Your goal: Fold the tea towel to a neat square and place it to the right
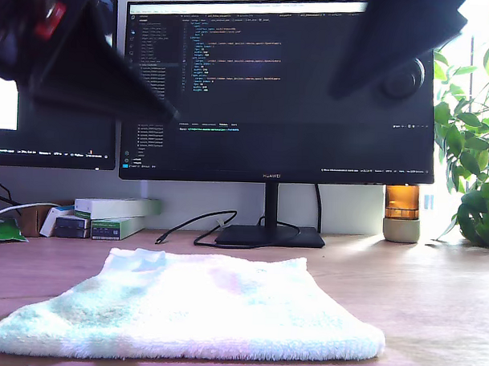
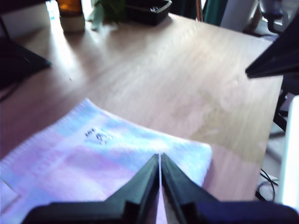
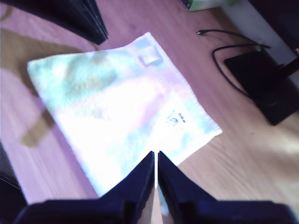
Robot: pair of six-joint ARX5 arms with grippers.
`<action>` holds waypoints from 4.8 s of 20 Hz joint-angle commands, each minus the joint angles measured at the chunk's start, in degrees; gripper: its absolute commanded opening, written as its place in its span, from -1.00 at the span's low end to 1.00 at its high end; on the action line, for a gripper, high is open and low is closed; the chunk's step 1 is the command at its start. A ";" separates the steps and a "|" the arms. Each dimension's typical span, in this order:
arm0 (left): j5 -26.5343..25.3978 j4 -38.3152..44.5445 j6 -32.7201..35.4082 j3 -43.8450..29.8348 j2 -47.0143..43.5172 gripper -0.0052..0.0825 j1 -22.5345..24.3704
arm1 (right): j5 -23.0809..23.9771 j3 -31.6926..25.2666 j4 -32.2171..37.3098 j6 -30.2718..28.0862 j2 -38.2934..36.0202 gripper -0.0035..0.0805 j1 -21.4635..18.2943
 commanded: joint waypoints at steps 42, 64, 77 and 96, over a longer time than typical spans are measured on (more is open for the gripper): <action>8.50 5.16 -5.57 -1.75 27.89 -0.93 -0.02 | -27.32 -7.80 20.24 -35.76 28.39 -0.20 -16.31; 0.79 0.04 -7.08 1.75 34.32 -0.93 0.07 | -27.32 -7.69 22.23 -36.52 29.97 -0.20 -16.79; 1.92 -6.80 -5.09 1.77 34.64 -0.93 0.07 | -31.39 -7.69 17.59 -38.32 30.10 -0.42 -21.97; 2.93 -5.57 -3.34 3.39 33.35 -0.93 0.09 | -36.96 -2.73 10.56 -35.80 30.08 -0.95 -21.75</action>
